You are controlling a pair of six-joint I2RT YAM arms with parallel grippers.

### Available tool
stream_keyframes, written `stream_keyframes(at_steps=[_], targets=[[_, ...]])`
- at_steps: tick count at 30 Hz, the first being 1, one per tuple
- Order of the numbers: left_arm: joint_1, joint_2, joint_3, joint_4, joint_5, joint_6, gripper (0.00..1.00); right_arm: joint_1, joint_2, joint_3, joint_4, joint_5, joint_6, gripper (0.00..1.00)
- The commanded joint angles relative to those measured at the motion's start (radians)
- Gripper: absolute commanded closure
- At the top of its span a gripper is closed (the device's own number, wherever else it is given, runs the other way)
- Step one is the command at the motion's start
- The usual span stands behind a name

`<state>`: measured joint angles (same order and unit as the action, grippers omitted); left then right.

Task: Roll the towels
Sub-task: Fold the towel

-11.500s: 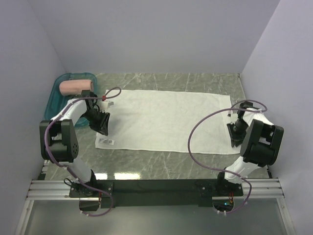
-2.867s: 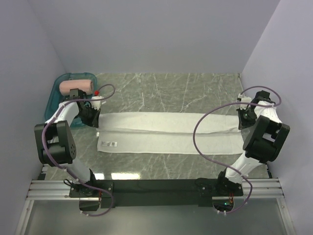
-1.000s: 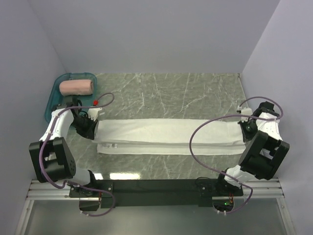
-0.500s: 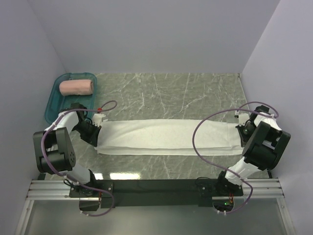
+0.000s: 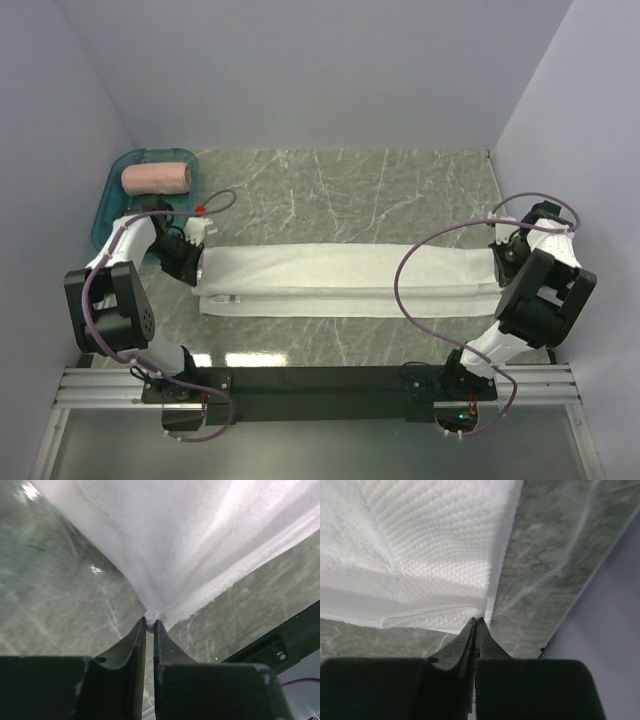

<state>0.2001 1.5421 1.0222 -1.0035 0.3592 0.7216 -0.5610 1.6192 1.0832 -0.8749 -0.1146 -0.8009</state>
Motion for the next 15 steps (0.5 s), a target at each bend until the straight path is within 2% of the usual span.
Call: stream_keyframes(at_steps=[1,7,15], targets=[[0.013,-0.04,0.117,-0.119,0.05,0.053,1.0,-0.011,-0.062,0.113,-0.048,0.001,-0.015,1.0],[0.01,-0.079,0.164,-0.21,0.104,0.098,1.0,-0.028,-0.058,0.219,-0.116,-0.014,-0.04,1.0],[-0.008,-0.083,-0.031,-0.094,0.051,0.084,0.99,-0.03,-0.015,0.077,0.0,0.076,-0.084,1.0]])
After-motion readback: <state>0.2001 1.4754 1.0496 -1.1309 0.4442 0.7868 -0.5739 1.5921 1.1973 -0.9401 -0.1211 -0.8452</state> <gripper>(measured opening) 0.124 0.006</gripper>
